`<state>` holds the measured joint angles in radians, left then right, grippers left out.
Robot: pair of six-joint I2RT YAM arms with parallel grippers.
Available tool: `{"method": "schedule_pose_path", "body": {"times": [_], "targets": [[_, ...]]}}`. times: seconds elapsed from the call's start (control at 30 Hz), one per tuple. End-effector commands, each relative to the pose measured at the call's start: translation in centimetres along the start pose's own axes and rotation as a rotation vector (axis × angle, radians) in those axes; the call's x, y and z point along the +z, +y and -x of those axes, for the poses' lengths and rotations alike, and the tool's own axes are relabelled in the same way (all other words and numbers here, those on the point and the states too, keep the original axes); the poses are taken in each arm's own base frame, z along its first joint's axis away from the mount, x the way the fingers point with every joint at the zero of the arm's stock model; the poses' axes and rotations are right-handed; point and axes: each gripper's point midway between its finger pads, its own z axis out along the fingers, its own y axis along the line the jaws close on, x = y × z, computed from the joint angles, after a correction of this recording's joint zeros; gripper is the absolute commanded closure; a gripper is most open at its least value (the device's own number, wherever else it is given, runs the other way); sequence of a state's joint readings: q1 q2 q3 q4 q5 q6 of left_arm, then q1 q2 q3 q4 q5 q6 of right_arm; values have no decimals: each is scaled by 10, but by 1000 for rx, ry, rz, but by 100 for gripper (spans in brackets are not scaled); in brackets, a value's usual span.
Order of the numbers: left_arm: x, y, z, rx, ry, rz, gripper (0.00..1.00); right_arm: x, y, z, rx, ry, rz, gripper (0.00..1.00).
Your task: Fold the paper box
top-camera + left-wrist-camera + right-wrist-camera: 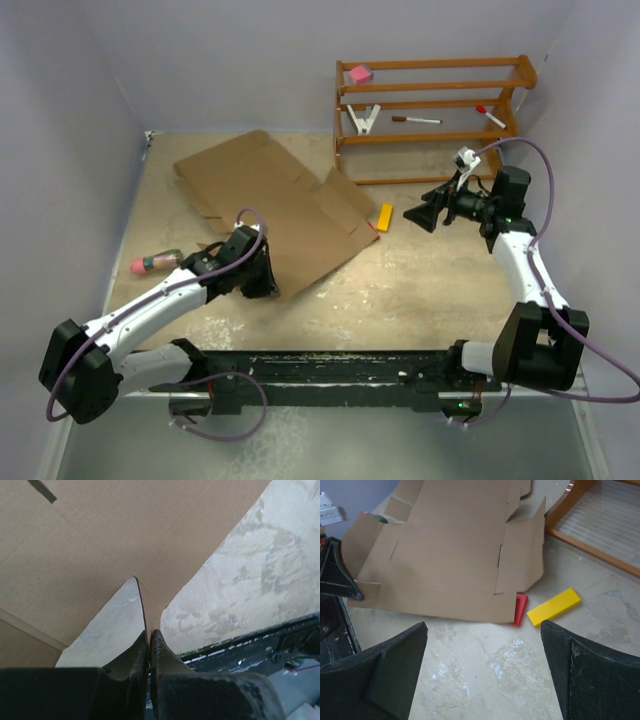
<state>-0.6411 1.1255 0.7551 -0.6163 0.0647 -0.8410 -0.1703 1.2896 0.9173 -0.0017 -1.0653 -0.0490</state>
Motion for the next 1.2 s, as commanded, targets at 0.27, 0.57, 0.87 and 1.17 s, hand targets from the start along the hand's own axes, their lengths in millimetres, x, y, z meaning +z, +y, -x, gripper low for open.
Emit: {"method": "schedule_pose_path", "body": {"times": [0.27,0.57,0.87,1.17], "targets": [[2,-16,-18,218,-15,-7,77,8,-7,5,-63,6,-7,0],[-18,-30,14,338,-195,-79,29,13,-16,-2,-63,30,-34,0],[-35,-41,89,350,-518,-58,1,15,-18,-4,-65,37,-38,0],[-93,-96,123,229,-523,-530,1,13,-13,1,-78,29,-28,0]]}}
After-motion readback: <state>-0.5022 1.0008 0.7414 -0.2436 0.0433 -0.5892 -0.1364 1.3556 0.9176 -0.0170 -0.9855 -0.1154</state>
